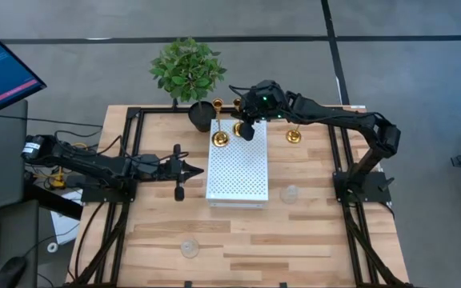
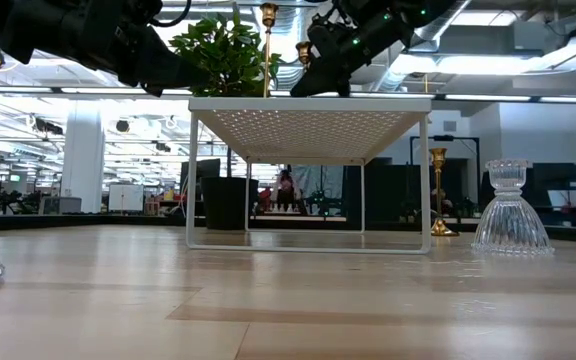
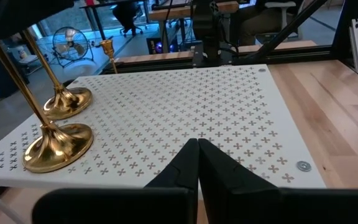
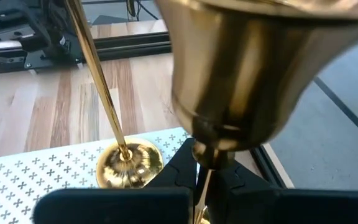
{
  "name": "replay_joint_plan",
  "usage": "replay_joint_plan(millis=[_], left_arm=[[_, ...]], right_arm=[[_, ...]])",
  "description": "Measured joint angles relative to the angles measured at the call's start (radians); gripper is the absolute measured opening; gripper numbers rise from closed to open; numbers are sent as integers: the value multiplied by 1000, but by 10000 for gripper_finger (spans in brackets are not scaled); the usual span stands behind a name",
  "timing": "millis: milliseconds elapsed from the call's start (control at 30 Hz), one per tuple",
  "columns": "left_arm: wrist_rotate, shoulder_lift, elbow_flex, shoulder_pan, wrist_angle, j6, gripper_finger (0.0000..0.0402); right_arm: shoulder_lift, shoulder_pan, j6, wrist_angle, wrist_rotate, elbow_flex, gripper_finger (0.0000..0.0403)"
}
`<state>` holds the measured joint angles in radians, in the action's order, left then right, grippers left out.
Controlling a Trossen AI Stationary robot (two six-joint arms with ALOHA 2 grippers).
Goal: Pick & Place candle stick holders
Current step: Put the bottom gold candle holder on the shelf
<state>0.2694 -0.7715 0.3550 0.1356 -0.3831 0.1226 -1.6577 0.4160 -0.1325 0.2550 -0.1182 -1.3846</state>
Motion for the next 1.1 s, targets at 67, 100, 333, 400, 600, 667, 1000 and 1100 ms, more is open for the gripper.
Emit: replay_joint_plan(millis=[67, 100, 333, 400, 600, 667, 1000, 1100], left_arm=[[0, 0, 0, 0, 0, 0, 7], [0, 0, 0, 0, 0, 0, 7], [0, 0, 0, 0, 0, 0, 7], [0, 0, 0, 0, 0, 0, 7], [-1, 0, 0, 0, 0, 0, 7], [-1, 0, 0, 0, 0, 0, 7], [-1, 0, 0, 0, 0, 0, 7], [-1, 0, 0, 0, 0, 0, 7]], right_arm=[[0, 0, 7, -1, -8, 0, 0], [0, 0, 16, -1, -12, 0, 0], [0, 0, 29, -16, -14, 0, 0], [0, 0, 31, -25, -14, 0, 0], [0, -2, 40, -33, -15, 0, 0], [0, -2, 40, -33, -16, 0, 0], [0, -2, 55, -31, -22, 0, 4], [0, -2, 55, -25, -22, 0, 3]])
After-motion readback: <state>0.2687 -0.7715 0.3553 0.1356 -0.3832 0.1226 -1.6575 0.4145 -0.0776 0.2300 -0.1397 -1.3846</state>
